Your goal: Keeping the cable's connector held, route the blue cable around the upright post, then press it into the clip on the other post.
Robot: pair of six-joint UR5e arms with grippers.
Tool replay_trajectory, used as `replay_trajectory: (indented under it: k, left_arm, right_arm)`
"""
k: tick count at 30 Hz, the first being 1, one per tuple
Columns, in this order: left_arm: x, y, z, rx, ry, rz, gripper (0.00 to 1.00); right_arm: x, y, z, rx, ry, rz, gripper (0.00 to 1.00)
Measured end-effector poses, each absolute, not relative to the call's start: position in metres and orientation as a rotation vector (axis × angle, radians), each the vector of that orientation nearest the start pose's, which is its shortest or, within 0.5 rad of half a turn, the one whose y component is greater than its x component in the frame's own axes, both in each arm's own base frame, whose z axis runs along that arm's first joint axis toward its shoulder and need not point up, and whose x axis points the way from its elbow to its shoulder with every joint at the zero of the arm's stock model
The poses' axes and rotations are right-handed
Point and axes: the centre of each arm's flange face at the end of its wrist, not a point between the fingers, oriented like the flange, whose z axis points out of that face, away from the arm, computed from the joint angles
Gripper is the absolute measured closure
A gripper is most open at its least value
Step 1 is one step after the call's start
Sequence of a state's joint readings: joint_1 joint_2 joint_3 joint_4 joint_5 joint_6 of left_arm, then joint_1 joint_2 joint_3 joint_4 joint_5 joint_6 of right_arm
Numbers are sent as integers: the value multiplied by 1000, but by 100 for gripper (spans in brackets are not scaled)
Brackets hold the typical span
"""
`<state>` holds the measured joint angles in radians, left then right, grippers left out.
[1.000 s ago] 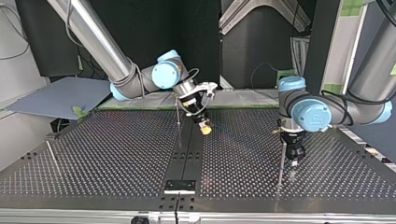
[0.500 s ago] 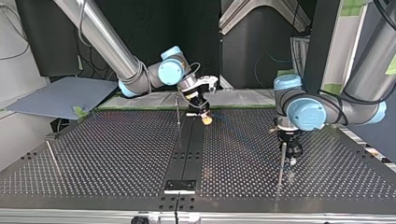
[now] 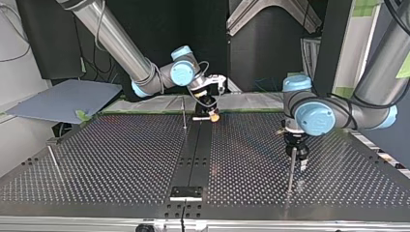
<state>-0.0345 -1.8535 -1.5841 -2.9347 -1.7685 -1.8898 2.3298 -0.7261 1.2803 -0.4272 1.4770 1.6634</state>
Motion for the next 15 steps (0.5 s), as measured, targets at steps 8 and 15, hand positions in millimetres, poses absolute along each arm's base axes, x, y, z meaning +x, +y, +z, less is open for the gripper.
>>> replay_trajectory:
  k: [8, 15]
  left_arm:
    - [586, -137, 324, -363, 1658, -141, 1]
    - [588, -134, 323, -368, 1658, -140, 1]
  right_arm:
    - [608, -432, 77, -2577, 1143, -2186, 100]
    - [604, -424, 27, -2637, 1197, -2111, 100]
